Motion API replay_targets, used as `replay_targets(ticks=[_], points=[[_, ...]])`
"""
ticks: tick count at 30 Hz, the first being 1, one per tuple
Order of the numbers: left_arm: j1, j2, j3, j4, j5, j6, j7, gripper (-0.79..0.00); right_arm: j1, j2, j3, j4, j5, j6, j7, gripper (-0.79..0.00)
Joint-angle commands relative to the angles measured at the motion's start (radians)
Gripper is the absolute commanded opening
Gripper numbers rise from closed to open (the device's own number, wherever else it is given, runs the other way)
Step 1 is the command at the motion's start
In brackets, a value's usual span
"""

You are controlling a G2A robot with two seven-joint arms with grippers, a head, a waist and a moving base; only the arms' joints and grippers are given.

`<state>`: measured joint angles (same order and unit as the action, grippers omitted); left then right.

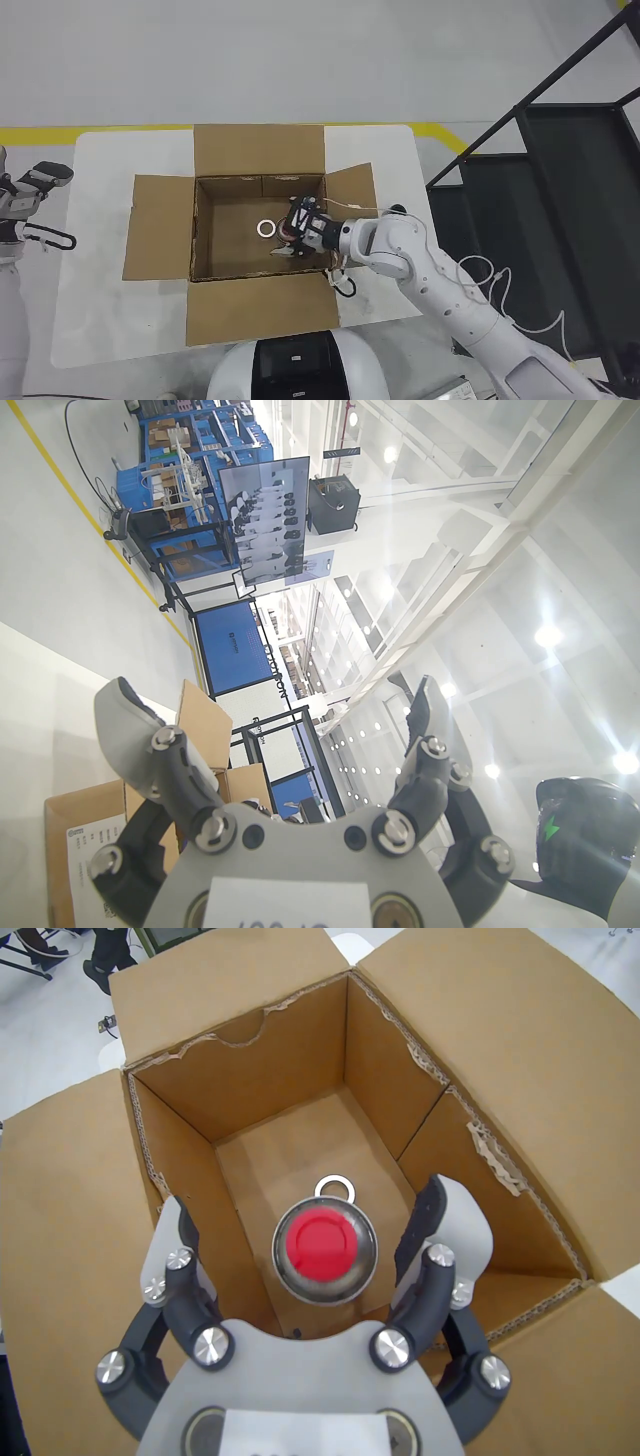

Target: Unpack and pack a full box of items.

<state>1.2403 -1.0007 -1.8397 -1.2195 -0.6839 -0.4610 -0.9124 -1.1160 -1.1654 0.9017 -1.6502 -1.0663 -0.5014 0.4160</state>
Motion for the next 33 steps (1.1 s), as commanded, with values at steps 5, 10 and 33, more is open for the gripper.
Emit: replay_targets(ticks=[5,10,33], points=[[0.0,0.0,0.0,0.0,0.0,0.0,0.0,0.0,-0.005,0.001,0.01,-0.014,0.014,-0.011,0.004,0.0],[0.0,0.0,0.0,0.0,0.0,0.0,0.0,0.0,-0.076,0.029,0.105,-0.1,0.004,-0.087,-0.014,0.0],[0.0,0.0,0.0,0.0,0.0,0.0,0.0,0.0,-0.263,0.09,0.334,-0.231,0.214,-0.33,-0.008,0.0]])
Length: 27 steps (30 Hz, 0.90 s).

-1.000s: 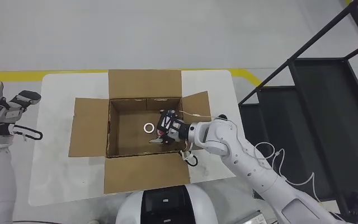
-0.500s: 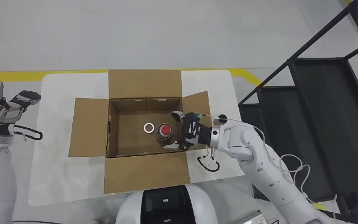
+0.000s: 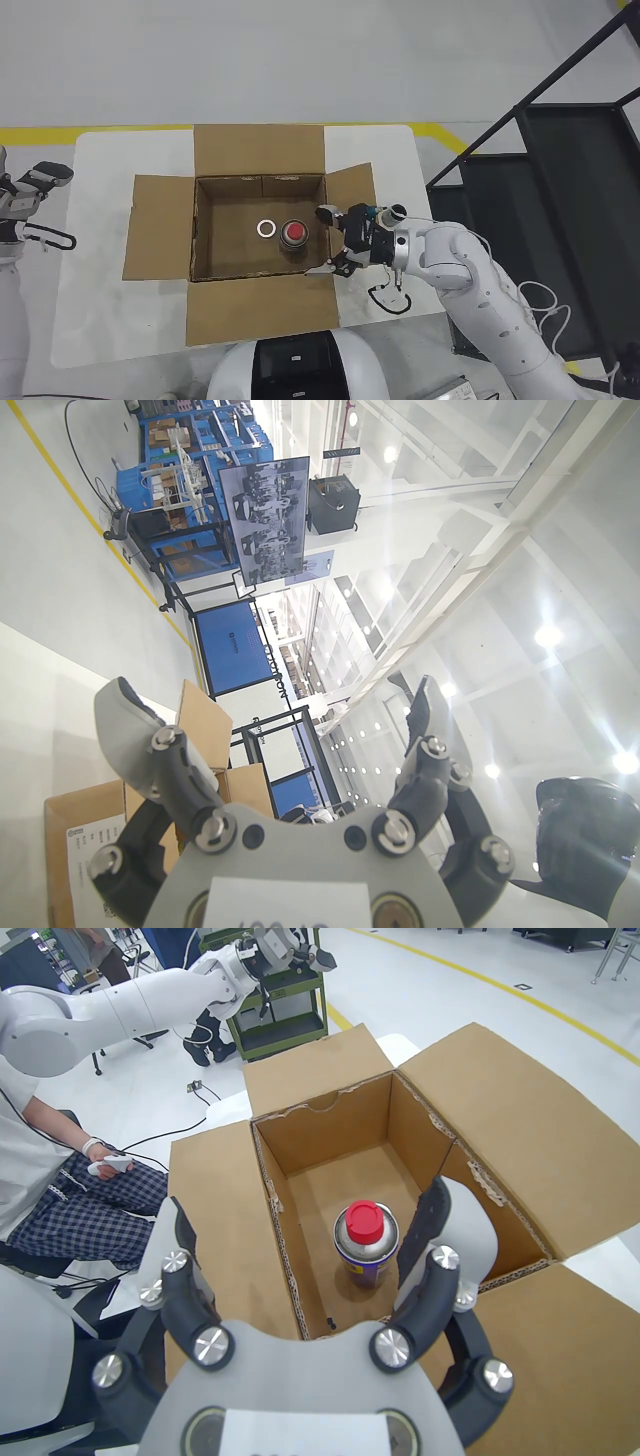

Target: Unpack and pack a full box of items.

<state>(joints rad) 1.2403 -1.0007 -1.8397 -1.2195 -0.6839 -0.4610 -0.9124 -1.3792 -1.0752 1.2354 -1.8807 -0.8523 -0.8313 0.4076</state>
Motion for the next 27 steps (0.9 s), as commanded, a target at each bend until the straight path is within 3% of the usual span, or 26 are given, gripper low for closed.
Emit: replay_targets(ticks=[1,5,8,15,27], points=[[0.0,0.0,0.0,0.0,0.0,0.0,0.0,0.0,0.0,0.0,0.0,0.0,0.0,0.0,0.0,0.0],[0.0,0.0,0.0,0.0,0.0,0.0,0.0,0.0,-0.041,0.004,0.006,0.004,0.039,0.004,-0.006,0.0],[0.0,0.0,0.0,0.0,0.0,0.0,0.0,0.0,-0.053,0.01,-0.021,0.015,0.102,-0.025,0.083,0.0],[0.0,0.0,0.0,0.0,0.0,0.0,0.0,0.0,0.07,0.002,-0.143,0.104,0.244,0.039,0.274,0.0],[0.0,0.0,0.0,0.0,0.0,0.0,0.0,0.0,0.286,-0.054,-0.317,0.312,0.307,0.11,0.193,0.0]])
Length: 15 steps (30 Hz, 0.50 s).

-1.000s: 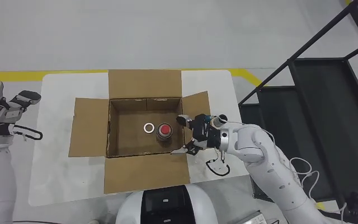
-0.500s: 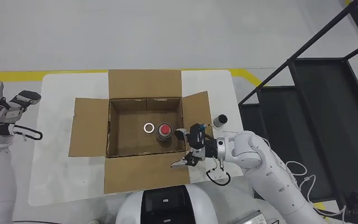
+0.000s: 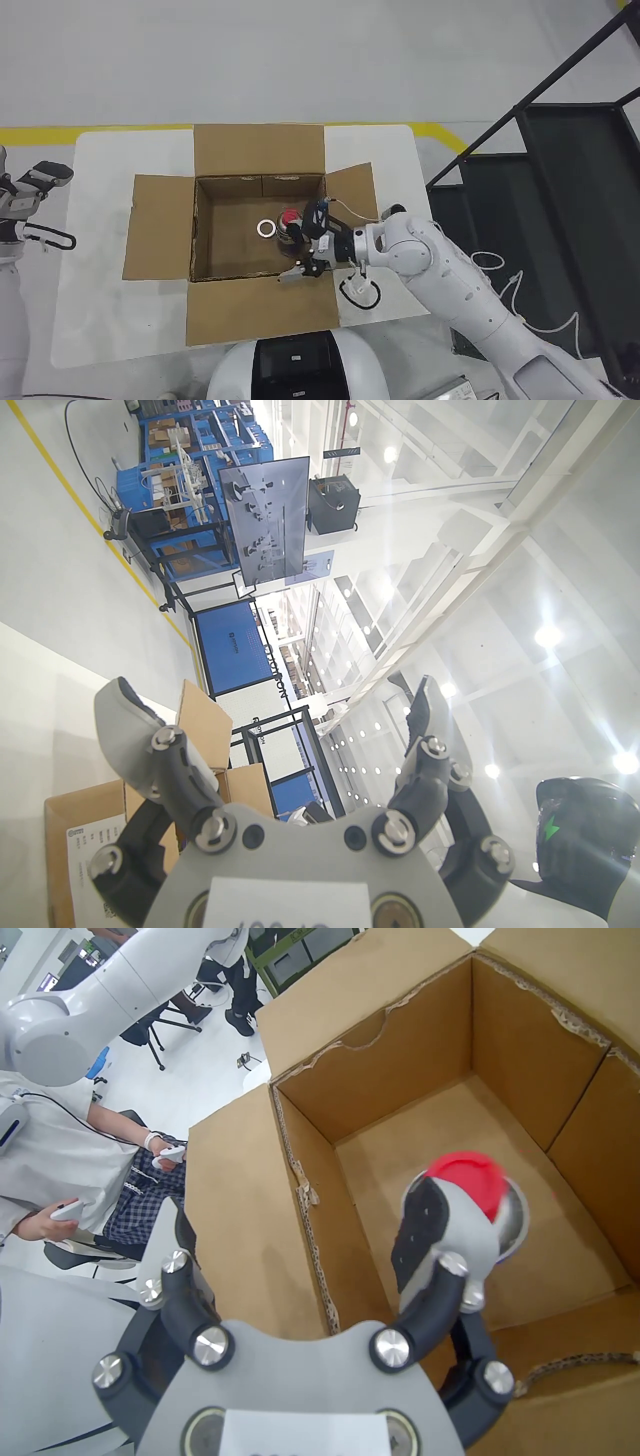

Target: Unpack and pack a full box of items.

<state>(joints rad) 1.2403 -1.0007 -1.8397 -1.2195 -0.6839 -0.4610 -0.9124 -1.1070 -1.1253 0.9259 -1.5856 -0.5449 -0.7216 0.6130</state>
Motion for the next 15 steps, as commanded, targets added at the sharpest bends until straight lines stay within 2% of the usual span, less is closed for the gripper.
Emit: replay_targets(ticks=[1,6,15], points=[[0.0,0.0,0.0,0.0,0.0,0.0,0.0,0.0,0.027,-0.008,-0.016,0.032,-0.001,0.003,-0.029,0.0],[0.0,0.0,0.0,0.0,0.0,0.0,0.0,0.0,0.099,-0.033,-0.064,0.108,-0.016,0.012,-0.082,0.0],[0.0,0.0,0.0,0.0,0.0,0.0,0.0,0.0,0.198,-0.072,-0.126,0.195,-0.109,0.125,-0.142,0.0]])
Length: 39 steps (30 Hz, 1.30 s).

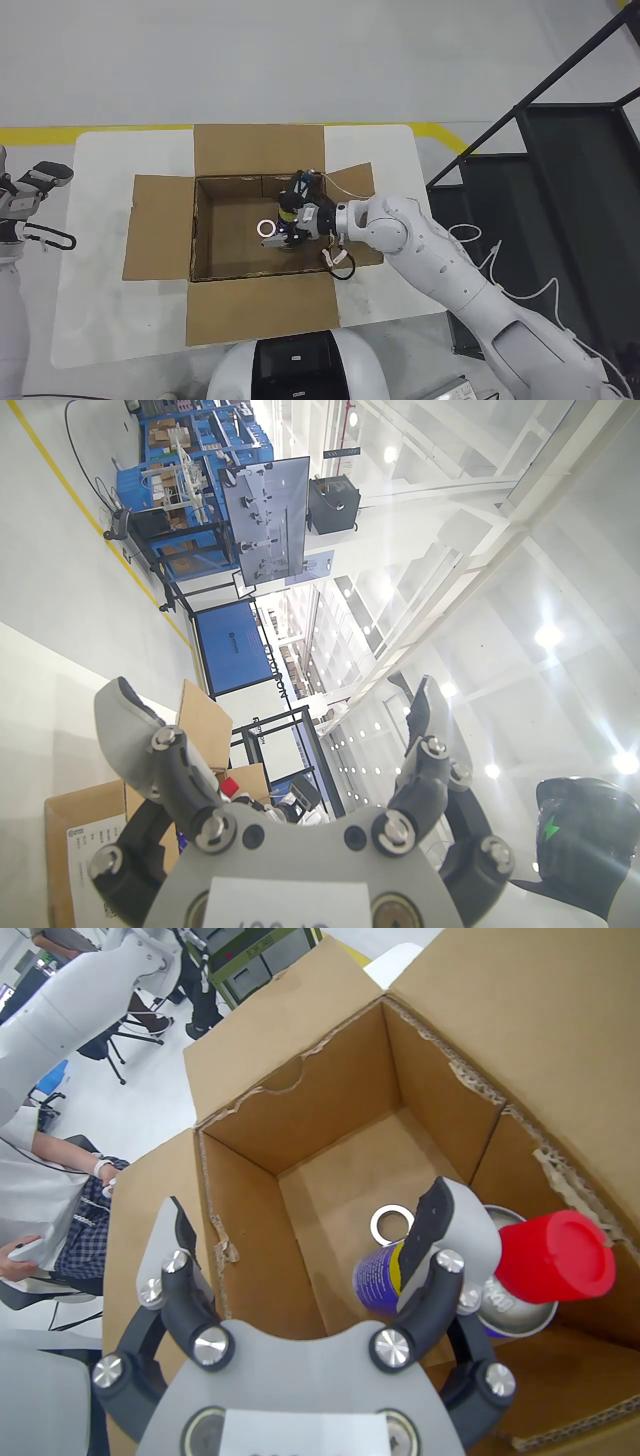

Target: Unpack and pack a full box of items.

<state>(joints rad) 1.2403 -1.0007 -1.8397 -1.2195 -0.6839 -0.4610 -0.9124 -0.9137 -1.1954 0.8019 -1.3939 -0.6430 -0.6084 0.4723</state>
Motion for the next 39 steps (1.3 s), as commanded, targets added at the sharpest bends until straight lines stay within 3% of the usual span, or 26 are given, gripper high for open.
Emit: replay_targets(ticks=[1,5,9,17,22,32,39], points=[[0.0,0.0,0.0,0.0,0.0,0.0,0.0,0.0,0.008,-0.004,-0.005,0.007,-0.024,0.028,0.0,0.0],[0.0,0.0,0.0,0.0,0.0,0.0,0.0,0.0,0.004,-0.005,0.0,-0.006,-0.069,0.088,0.007,0.0],[0.0,0.0,0.0,0.0,0.0,0.0,0.0,0.0,-0.026,0.004,0.027,-0.055,-0.069,0.072,-0.004,0.0],[0.0,0.0,0.0,0.0,0.0,0.0,0.0,0.0,-0.173,0.047,0.166,-0.251,-0.137,0.066,-0.072,0.0],[0.0,0.0,0.0,0.0,0.0,0.0,0.0,0.0,-0.216,0.06,0.22,-0.284,-0.167,0.098,-0.06,0.0],[0.0,0.0,0.0,0.0,0.0,0.0,0.0,0.0,-0.119,0.03,0.165,-0.154,-0.21,0.168,-0.139,0.0],[0.0,0.0,0.0,0.0,0.0,0.0,0.0,0.0,-0.039,0.0,0.102,-0.043,-0.185,0.19,-0.126,0.0]])
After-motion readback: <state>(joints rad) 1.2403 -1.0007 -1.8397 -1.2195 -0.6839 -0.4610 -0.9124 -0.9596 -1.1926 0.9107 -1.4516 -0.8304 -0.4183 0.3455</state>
